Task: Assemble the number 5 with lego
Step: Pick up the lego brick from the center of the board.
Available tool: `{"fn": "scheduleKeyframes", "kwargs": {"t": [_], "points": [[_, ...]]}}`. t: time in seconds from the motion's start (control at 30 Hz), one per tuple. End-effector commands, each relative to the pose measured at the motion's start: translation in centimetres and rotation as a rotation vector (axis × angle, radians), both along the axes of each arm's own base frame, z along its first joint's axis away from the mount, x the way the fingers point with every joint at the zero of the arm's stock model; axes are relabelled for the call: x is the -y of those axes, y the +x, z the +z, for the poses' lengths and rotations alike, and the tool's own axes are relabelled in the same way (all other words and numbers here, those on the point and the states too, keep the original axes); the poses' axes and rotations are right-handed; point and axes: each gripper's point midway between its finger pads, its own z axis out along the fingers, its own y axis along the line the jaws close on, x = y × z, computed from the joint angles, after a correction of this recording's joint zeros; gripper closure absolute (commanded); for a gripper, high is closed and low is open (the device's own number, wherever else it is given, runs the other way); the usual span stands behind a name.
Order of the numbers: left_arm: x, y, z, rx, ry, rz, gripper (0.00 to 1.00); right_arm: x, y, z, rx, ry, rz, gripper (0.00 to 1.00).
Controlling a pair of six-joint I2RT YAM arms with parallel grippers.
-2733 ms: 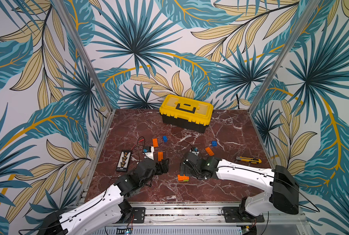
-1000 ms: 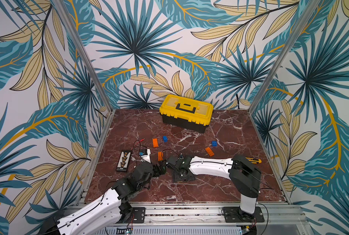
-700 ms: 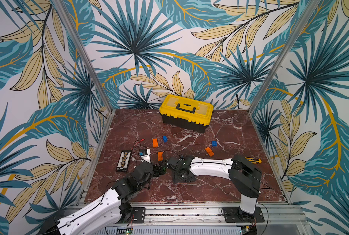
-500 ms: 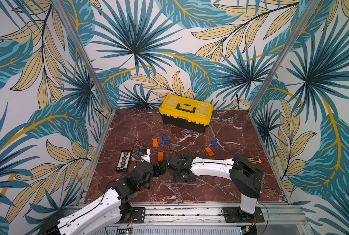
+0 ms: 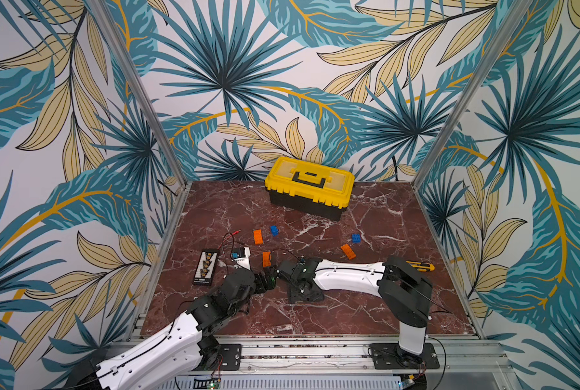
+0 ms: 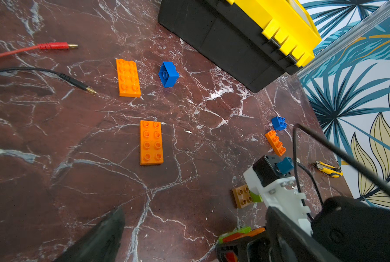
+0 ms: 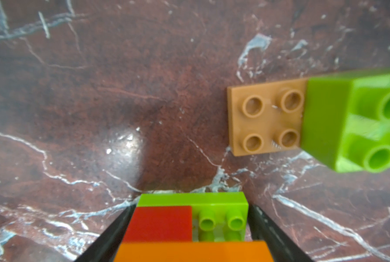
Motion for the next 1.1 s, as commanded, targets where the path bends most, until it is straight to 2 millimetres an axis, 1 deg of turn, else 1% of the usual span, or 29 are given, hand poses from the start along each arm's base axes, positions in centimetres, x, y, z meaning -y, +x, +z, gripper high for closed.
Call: {"fn": "scheduleKeyframes", "kwargs": {"t": [0.0, 0.1, 0.27, 0.4, 0.57, 0.73, 0.93, 1.07], "points": [[-0.3, -0.1, -1.0, -0.008, 0.013, 0.005, 0.00, 1.8, -0.5, -2.4, -0.038, -0.090, -0.006, 0.21], [-0.3, -0.1, -1.0, -0.009, 0.011, 0.004, 0.00, 1.8, -0.6, -2.5, -0.042, -0.092, -0.008, 0.22], [-0.3, -0.1, -1.0, -0.009, 0.010, 0.005, 0.00, 1.8, -0.8, -2.8, -0.050, -0.088, -0.009, 0.32], [-0.3, -0.1, -0.9, -0.009, 0.010, 0.002, 0.00, 1.9, -0.6, -2.6, -0.044, -0.088, -0.014, 0.31], [-0.2, -0.1, -0.8, -0.007, 0.009, 0.002, 0.00, 2.0, -0.6, -2.3, -0.039, -0.080, -0.009, 0.34], [-0.1, 0.0, -0.5, -0.002, 0.007, -0.004, 0.00, 1.5, -0.1, -0.3, -0.004, -0.047, 0.008, 0.34], [0.6, 0.2, -0.1, 0.001, 0.002, -0.030, 0.00, 1.6, 0.4, 3.1, 0.048, -0.001, 0.030, 0.34], [1.6, 0.3, 0.2, 0.000, -0.009, -0.063, 0.00, 1.9, 0.9, 5.4, 0.099, 0.028, 0.054, 0.34]]}}
